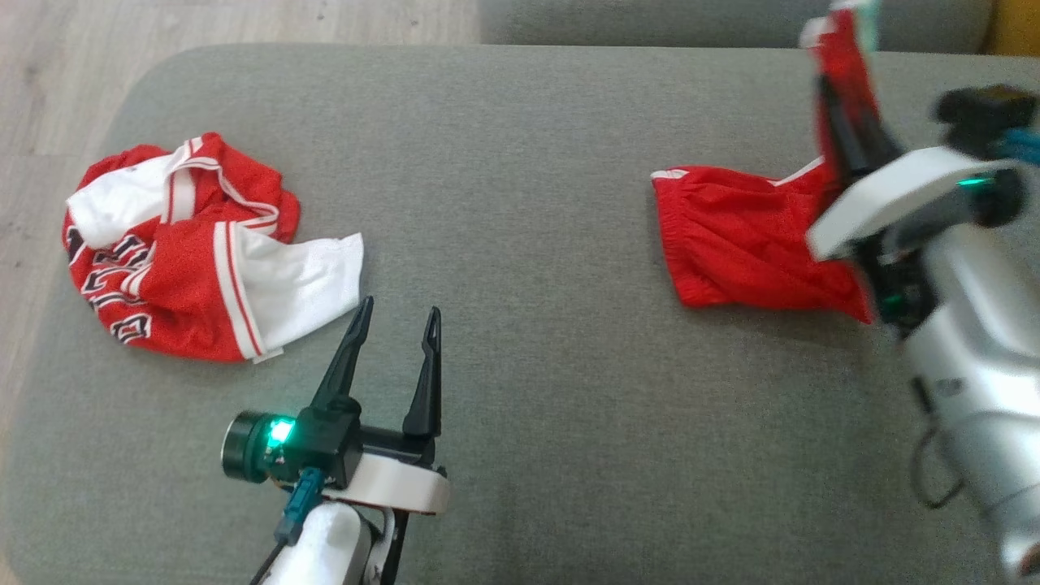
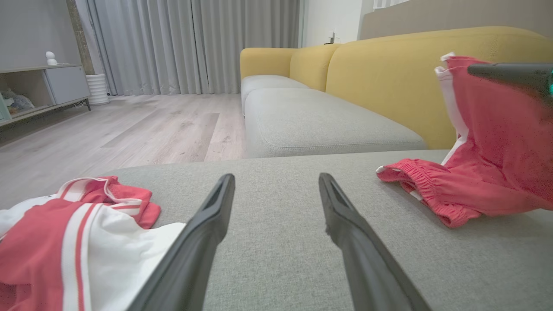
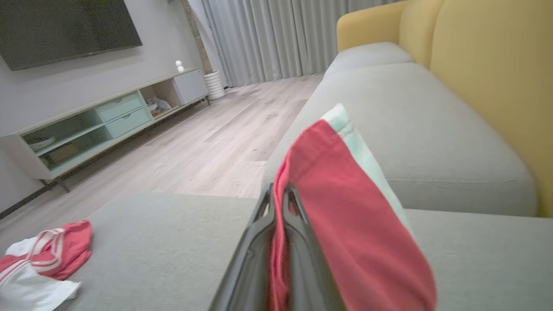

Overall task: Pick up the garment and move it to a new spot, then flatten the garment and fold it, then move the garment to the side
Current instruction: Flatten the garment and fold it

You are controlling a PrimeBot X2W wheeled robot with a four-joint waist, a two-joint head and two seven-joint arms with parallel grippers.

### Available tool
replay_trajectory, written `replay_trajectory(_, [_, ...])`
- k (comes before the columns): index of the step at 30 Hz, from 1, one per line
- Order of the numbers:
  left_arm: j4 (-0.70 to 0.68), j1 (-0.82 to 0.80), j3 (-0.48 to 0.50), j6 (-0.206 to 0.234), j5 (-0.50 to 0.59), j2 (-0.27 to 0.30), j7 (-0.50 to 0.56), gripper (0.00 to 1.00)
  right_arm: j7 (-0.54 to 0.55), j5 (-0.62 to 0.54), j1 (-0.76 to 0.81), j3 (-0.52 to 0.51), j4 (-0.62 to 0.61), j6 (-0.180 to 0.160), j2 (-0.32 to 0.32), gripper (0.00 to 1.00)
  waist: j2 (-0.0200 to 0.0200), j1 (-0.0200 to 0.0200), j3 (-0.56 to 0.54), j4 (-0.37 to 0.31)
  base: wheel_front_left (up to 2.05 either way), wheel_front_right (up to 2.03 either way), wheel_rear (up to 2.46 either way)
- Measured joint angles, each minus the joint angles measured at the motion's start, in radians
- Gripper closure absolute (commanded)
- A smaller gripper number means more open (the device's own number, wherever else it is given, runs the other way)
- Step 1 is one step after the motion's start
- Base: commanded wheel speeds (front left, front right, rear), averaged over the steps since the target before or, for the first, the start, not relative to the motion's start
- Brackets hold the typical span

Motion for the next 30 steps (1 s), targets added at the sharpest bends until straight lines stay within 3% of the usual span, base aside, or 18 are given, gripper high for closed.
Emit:
replay_trajectory(2, [0.001, 0.004, 0.000, 0.000, 0.000, 0.000, 0.000, 0.00, 0.013, -0.021, 0.011, 0.005, -0.002, 0.000, 0.057, 1.00, 0.0000, 0.0000, -0.003, 0.012, 0.00, 0.00, 0.00])
replay_trajectory(3, [0.002, 0.004, -0.001, 0.000, 0.000, -0.001, 0.000, 0.00, 0.022, -0.027, 0.024, 0.006, -0.001, 0.000, 0.085, 0.02, 0.0000, 0.0000, -0.004, 0.019, 0.00, 0.00, 0.00])
replay_trajectory(6, [0.003, 0.004, -0.002, -0.001, 0.000, -0.002, 0.000, 0.00, 0.030, -0.053, 0.067, 0.005, 0.003, 0.000, 0.146, 0.00, 0.0000, 0.0001, -0.006, 0.040, 0.00, 0.00, 0.00])
replay_trajectory(9, [0.011, 0.004, 0.000, -0.001, 0.000, -0.002, 0.000, 0.00, 0.018, -0.067, 0.085, -0.031, -0.013, 0.000, 0.155, 0.00, 0.0000, 0.0001, -0.014, 0.049, 0.00, 0.00, 0.00])
replay_trajectory(18, [0.024, 0.041, 0.007, -0.001, -0.002, -0.002, 0.000, 0.00, -0.107, -0.169, 0.186, -0.170, -0.120, 0.000, 0.043, 0.00, 0.0000, 0.0001, -0.087, 0.042, 0.00, 0.00, 0.00])
replay_trajectory(26, [0.037, 0.139, 0.066, -0.001, -0.029, 0.000, 0.000, 0.00, -0.157, -0.285, 0.530, -0.294, -0.239, 0.000, 0.030, 0.00, 0.0000, 0.0000, -0.196, 0.010, 0.00, 0.00, 0.00])
replay_trajectory(30, [0.045, 0.161, 0.092, -0.002, -0.028, 0.000, 0.000, 0.00, -0.158, -0.382, 0.685, -0.368, -0.373, 0.000, 0.074, 0.00, 0.0000, -0.0001, -0.233, -0.007, 0.00, 0.00, 0.00])
